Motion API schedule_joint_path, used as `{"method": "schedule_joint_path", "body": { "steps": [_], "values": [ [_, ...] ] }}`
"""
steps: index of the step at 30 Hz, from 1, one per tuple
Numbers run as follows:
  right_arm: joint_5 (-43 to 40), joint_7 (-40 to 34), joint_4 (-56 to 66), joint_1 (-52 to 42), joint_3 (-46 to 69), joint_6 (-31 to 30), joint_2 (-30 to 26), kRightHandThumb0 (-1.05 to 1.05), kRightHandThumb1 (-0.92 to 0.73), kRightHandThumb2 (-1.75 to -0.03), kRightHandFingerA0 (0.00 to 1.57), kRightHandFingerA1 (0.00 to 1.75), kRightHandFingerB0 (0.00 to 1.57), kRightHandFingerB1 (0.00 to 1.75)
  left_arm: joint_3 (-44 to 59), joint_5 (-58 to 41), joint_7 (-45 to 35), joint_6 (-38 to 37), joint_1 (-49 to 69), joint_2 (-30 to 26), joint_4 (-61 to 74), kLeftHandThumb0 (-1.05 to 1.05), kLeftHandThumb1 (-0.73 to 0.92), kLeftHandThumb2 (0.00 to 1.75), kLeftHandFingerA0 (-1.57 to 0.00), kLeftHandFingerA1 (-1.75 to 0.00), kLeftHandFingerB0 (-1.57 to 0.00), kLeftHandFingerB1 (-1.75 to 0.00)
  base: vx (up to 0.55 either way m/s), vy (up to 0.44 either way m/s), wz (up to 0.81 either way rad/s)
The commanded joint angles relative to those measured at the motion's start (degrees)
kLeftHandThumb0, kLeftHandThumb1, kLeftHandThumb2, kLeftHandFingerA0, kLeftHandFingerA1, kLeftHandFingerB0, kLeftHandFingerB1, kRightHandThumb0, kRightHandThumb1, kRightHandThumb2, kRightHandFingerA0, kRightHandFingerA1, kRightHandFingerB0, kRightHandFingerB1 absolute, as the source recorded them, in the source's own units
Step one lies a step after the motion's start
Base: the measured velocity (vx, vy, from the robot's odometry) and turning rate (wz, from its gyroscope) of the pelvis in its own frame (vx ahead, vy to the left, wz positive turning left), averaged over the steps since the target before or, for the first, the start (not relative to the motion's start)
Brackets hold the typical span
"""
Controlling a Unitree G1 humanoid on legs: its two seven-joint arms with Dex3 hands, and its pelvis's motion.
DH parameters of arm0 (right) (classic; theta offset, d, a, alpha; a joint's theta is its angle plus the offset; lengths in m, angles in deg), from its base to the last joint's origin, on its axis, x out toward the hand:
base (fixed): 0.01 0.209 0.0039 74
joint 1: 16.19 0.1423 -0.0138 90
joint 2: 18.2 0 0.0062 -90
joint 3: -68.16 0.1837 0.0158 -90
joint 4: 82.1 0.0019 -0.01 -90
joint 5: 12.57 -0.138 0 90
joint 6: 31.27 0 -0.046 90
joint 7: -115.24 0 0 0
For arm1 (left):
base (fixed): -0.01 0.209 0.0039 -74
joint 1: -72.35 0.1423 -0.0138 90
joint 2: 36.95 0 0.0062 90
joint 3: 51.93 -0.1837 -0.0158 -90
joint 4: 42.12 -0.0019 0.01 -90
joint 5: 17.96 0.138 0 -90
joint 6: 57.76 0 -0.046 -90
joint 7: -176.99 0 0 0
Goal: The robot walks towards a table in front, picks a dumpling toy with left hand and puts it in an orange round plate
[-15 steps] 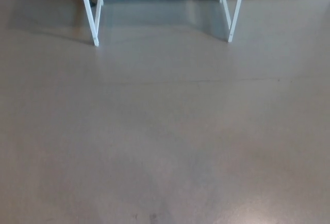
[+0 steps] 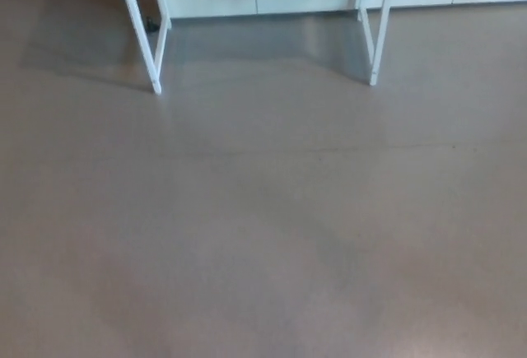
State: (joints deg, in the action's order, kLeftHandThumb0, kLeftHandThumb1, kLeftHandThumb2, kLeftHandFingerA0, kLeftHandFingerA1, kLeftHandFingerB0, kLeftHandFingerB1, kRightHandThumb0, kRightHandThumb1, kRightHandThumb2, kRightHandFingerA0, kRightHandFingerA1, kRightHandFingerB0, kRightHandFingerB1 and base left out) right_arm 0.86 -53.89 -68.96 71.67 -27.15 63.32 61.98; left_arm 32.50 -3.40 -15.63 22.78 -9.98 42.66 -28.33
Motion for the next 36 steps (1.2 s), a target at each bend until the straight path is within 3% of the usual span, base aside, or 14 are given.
{"method": "schedule_joint_path", "body": {
  "steps": [1,4,6,9,17,21,36],
  "values": [
    [-0.4,0.2,-0.1,1.9,1.0,0.4,-0.4,-0.27,-0.52,-0.55,0.75,0.48,0.55,0.4,-1.2,1.7,2.1,-2.6,-2.2,-1.5,0.4,-0.4,0.61,0.59,-0.51,-0.41,-0.24,-0.3,0.15,-0.169,0.04],
    [-0.9,0.9,0.1,2.8,1.9,-0.4,-0.5,-0.24,-0.54,-0.56,0.72,0.47,0.54,0.39,-1.4,1.6,2.0,-2.4,-3.3,-1.5,0.3,-0.41,0.61,0.59,-0.47,-0.42,-0.2,-0.3,0.18,-0.11,-0.04],
    [-0.9,1.2,0.5,2.9,2.1,0.4,-0.7,-0.23,-0.53,-0.56,0.72,0.48,0.58,0.41,-0.7,1.0,1.7,-2.3,-3.7,-1.4,0.0,-0.37,0.59,0.59,-0.54,-0.42,-0.24,-0.3,0.18,-0.038,-0.08],
    [-0.1,0.9,0.5,3.8,1.7,0.2,-0.6,-0.27,-0.58,-0.58,0.78,0.48,0.57,0.4,-0.2,0.6,1.0,-3.0,-4.2,-1.8,0.2,-0.41,0.59,0.58,-0.51,-0.46,-0.24,-0.31,0.21,0.036,-0.14],
    [0.0,1.0,0.4,4.9,1.5,0.4,-0.6,-0.28,-0.53,-0.56,0.76,0.48,0.58,0.4,-1.3,1.2,0.6,-3.6,-5.6,-2.6,0.9,-0.41,0.63,0.59,-0.53,-0.45,-0.22,-0.31,0.38,0.21,-0.18],
    [-0.4,0.8,-0.1,5.1,2.1,-0.2,-0.2,-0.26,-0.55,-0.56,0.78,0.49,0.57,0.41,-0.4,0.3,0.3,-2.1,-5.9,-2.2,0.7,-0.38,0.63,0.59,-0.62,-0.48,-0.25,-0.31,0.36,0.032,0.06],
    [-0.6,0.8,0.3,3.6,2.3,0.3,0.4,-0.25,-0.6,-0.58,0.76,0.47,0.58,0.41,-1.8,1.7,-0.5,-3.4,-6.1,-3.1,0.9,-0.38,0.63,0.59,-0.6,-0.46,-0.31,-0.33,0.4,-0.127,0.17]
  ]
}}
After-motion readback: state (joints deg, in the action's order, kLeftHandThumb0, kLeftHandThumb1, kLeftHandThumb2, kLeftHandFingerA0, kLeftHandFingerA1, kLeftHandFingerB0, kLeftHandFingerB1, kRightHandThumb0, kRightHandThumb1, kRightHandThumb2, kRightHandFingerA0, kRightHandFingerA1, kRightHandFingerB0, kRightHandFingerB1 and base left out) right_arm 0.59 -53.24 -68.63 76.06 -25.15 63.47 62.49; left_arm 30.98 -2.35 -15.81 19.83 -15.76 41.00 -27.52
